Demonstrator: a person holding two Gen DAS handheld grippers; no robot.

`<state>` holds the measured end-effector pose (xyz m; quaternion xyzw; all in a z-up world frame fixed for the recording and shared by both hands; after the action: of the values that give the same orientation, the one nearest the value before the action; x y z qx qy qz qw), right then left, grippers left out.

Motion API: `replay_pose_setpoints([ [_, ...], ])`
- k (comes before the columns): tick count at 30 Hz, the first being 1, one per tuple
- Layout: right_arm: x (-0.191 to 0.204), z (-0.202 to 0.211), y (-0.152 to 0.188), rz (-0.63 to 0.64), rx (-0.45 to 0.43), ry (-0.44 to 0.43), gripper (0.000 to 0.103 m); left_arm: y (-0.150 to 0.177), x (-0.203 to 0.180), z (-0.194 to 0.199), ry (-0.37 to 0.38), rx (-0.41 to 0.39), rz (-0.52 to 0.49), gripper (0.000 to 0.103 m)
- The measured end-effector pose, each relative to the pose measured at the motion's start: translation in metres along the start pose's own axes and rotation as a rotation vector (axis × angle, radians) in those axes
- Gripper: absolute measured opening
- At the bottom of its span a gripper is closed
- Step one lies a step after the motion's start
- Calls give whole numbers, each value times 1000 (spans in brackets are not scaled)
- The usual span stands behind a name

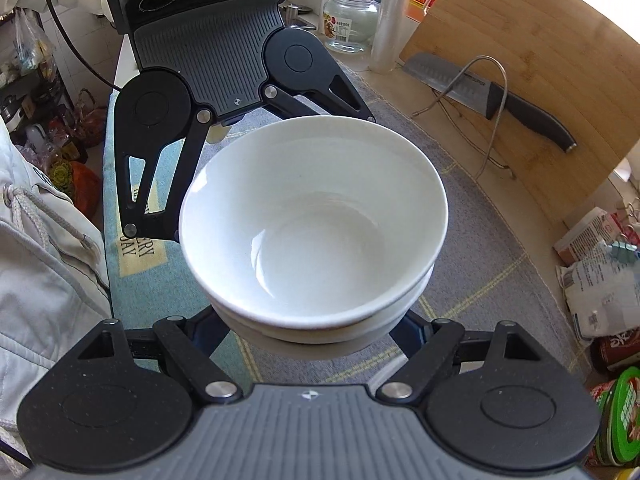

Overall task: Organize plates and bowls
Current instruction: 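Lower the bowl stack onto the flower-print plate stack with both tools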

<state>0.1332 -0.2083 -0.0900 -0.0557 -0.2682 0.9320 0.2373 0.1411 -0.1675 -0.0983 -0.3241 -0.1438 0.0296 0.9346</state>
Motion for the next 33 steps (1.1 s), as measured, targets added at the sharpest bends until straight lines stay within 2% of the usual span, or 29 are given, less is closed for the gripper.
replay_pose_setpoints([
  [14,-39,44,59,-58,11,66,88,-64,-9,-56,28,-37,-60,85],
  [21,-54,49,84,-85,20,71,88,-78,-11,-81,40,-28,-69,85],
  [33,-70,48,107,-115,24,70,87,-88,-11,-108,57,0,-78,85],
])
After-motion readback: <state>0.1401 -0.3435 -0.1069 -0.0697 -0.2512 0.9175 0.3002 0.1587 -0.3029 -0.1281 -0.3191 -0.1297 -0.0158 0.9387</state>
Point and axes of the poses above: each gripper's, at about its wrist camera, not at the fingertips, and z roughly against the way its jaws point, x to its left, y to its underside, the point moved 6 cm from there along -z, roughly the way its jaws point, and after that the axes turned 12 degrees about -y, right-handed, at the moved point
